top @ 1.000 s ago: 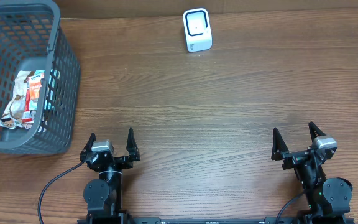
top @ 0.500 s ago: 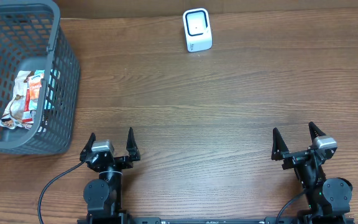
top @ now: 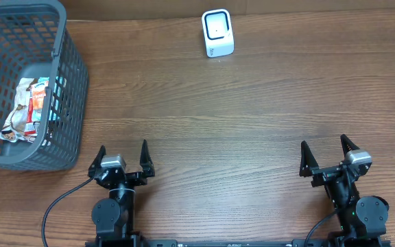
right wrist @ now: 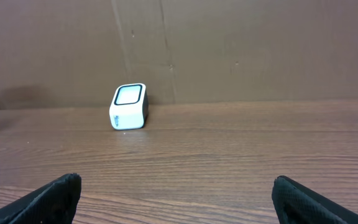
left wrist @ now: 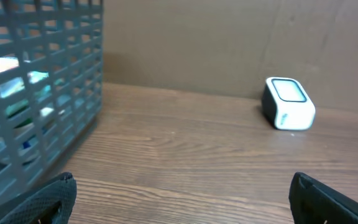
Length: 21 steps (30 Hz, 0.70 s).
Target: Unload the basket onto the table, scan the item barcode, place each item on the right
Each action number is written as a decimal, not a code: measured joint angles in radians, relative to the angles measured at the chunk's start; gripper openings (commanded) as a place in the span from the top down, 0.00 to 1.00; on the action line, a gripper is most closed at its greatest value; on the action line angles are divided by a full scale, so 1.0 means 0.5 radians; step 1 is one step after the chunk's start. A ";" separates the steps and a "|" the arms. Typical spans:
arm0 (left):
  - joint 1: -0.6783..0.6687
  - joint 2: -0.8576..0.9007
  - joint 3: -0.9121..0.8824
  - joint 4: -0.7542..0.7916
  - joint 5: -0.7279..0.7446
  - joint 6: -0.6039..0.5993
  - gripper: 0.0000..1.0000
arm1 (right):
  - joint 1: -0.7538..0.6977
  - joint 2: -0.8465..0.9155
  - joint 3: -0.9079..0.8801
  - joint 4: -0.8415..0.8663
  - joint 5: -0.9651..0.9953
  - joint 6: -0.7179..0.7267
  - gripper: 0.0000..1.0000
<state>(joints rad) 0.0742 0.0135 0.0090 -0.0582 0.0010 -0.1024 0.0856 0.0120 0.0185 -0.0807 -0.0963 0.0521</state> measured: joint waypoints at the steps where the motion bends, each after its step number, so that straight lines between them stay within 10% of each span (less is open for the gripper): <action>1: -0.001 0.000 0.001 -0.013 0.039 0.000 0.00 | 0.000 0.000 0.000 0.000 0.000 0.000 0.00; 21: -0.002 0.126 1.144 -1.308 0.426 -0.053 0.00 | 0.000 0.000 0.000 0.000 -0.001 0.001 0.00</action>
<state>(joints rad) 0.0734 0.0765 0.5812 -0.7120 0.2142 -0.1291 0.0856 0.0120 0.0185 -0.0807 -0.0967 0.0525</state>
